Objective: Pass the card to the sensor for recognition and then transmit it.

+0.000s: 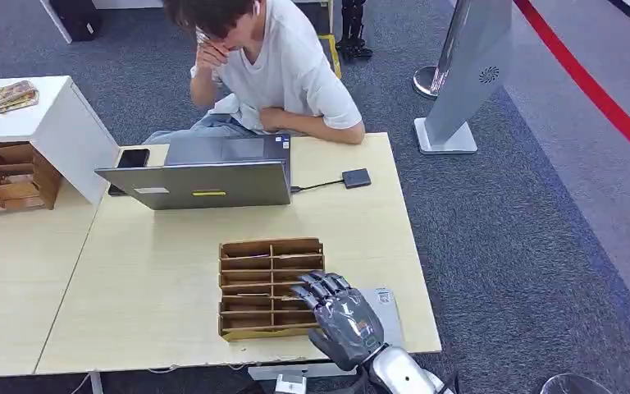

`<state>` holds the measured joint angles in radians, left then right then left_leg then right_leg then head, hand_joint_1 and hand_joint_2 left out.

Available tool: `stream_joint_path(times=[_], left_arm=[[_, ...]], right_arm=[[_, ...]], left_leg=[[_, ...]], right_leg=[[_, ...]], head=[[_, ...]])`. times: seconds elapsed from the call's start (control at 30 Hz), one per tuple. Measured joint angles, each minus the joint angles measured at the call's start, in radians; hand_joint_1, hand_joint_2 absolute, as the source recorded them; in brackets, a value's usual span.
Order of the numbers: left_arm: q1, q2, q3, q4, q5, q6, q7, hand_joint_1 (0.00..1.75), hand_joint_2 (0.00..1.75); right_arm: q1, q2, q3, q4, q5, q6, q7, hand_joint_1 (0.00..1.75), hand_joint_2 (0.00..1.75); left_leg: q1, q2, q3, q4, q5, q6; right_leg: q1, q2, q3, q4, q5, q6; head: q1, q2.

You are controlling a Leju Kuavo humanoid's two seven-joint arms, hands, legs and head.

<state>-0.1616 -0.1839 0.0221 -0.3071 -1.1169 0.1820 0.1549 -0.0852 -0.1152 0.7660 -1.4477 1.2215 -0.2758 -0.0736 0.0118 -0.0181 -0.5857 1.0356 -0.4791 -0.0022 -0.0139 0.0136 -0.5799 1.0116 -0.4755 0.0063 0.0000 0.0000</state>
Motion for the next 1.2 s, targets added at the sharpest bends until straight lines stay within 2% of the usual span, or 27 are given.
stream_joint_path(times=[0.17,0.57,0.63,0.67,0.83,1.2], left_arm=[[0.0,0.0,0.0,0.0,-0.002,-0.003,0.0,0.0,0.0],[-0.001,-0.001,0.0,0.0,-0.008,-0.007,0.0,0.0,0.0],[-0.001,-0.001,0.0,0.0,-0.009,-0.007,0.0,0.0,0.0],[-0.001,-0.001,0.0,0.0,-0.011,-0.008,0.0,0.0,0.0],[-0.002,-0.001,0.0,0.0,-0.015,-0.011,0.0,0.0,0.0],[-0.003,-0.006,0.0,0.0,-0.018,-0.015,0.0,0.0,0.0]], right_arm=[[-0.002,0.008,-0.003,0.0,-0.004,0.0,0.0,0.4,1.75],[-0.016,0.024,-0.007,0.001,-0.006,0.003,0.003,0.44,1.75],[-0.018,0.025,-0.008,0.001,-0.006,0.003,0.003,0.51,1.75],[-0.019,0.025,-0.008,0.001,-0.006,0.003,0.003,0.47,1.75],[-0.028,0.034,-0.015,0.009,-0.007,0.005,0.005,0.54,1.75],[-0.044,0.048,-0.019,0.028,-0.01,0.015,0.008,0.56,1.75]], left_leg=[[0.0,0.0,0.0,0.0,0.0,0.0],[0.0,0.0,0.0,0.0,0.0,0.0],[0.0,0.0,0.0,0.0,0.0,0.0],[0.0,0.0,0.0,0.0,0.0,0.0],[0.0,0.0,0.0,0.0,0.0,0.0],[0.0,0.0,0.0,0.0,0.0,0.0]], right_leg=[[0.0,0.0,0.0,0.0,0.0,0.0],[0.0,0.0,0.0,0.0,0.0,0.0],[0.0,0.0,0.0,0.0,0.0,0.0],[0.0,0.0,0.0,0.0,0.0,0.0],[0.0,0.0,0.0,0.0,0.0,0.0],[0.0,0.0,0.0,0.0,0.0,0.0]], head=[[0.0,0.0],[0.0,0.0],[0.0,0.0],[0.0,0.0],[0.0,0.0],[0.0,0.0]])
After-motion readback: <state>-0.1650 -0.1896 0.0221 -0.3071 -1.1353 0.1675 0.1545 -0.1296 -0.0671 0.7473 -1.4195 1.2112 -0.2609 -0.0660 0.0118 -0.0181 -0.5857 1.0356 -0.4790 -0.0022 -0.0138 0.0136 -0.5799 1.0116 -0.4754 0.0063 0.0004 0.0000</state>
